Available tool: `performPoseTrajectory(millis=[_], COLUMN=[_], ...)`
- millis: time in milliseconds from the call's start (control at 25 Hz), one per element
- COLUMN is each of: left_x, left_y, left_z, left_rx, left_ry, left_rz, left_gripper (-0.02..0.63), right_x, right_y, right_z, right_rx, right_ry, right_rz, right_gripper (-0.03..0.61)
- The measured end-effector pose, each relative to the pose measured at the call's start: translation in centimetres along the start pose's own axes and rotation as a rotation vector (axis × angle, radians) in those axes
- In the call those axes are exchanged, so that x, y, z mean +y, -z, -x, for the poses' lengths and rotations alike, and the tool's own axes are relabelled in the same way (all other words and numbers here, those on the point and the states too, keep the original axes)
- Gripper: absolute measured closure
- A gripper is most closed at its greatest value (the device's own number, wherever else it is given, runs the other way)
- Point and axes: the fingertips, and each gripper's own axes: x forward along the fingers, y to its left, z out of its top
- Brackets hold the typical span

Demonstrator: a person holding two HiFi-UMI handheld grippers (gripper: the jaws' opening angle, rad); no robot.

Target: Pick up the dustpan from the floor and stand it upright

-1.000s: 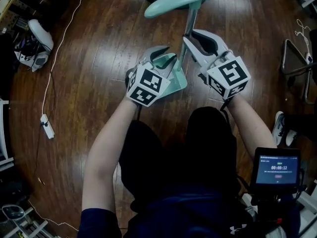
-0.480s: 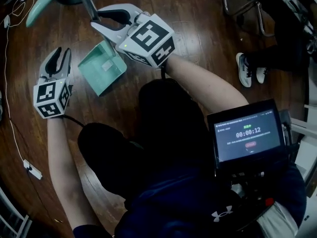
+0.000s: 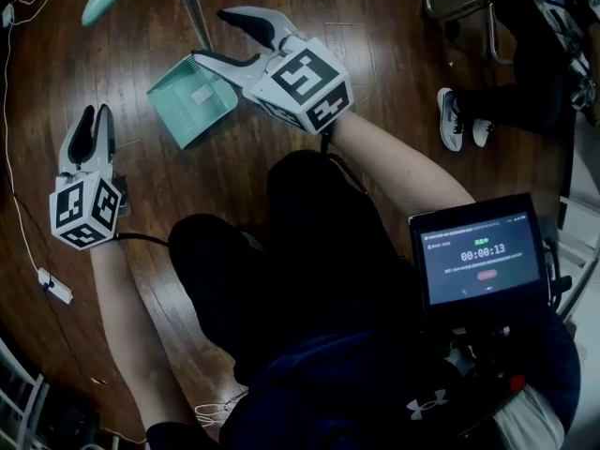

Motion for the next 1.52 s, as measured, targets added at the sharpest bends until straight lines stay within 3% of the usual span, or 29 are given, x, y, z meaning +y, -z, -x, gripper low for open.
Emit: performPoseTrajectory(millis=[120,240,480,600,680,880,1000,1200,1400,1520], left_x=[-0.9,-0.5,-1.1,-3.3,-5.0,-6.3,-7.3,-9.3,-11.7,-12.6], left_y=[-1.5,-3.2,-6.2,-7.9,-9.3,-18.6,-20.5,-19.5,-26.5,-29.5], left_z=[3.7,8.4,17.9,20.6,21.3,25.7,28.2,29.7,35.4,37.2], left_rx=[0.016,0.018,0.039,0.011,0.003,0.022,0.046,0.08,0.037,-0.017], left_ry=[0.004,-0.047,-0.149,-0.155,-0.135,-0.086,-0.082,-0.117,-0.107,-0.109], left_rz=[0.061,0.113,0.303,0.286,0.272,0.31,0.362,0.305,0.245,0.231], left_gripper=[0.521,0.561,0.609,0.61,0.609,0.61,0.61,0.609,0.609,0.609], right_x=[-0.8,-0.5,1.0,1.0,0.7,2.1,3.4,5.5,10.3,12.2], right_y=[0.8,0.1,-6.7,-7.5,-7.9,-18.5,-21.9,-21.9,-29.4,-32.0], right_z=[4.2,7.6,13.7,16.5,17.8,19.2,20.0,20.1,23.1,24.2], right_rx=[0.083,0.137,0.185,0.207,0.207,0.252,0.268,0.244,0.225,0.196], right_ry=[0.049,0.064,0.13,0.181,0.207,0.214,0.216,0.174,0.105,0.064], right_rz=[-0.082,-0.149,-0.194,-0.216,-0.248,-0.234,-0.23,-0.222,-0.199,-0.187], right_gripper=[0.301,0.314,0.457,0.552,0.565,0.565,0.565,0.565,0.565,0.565])
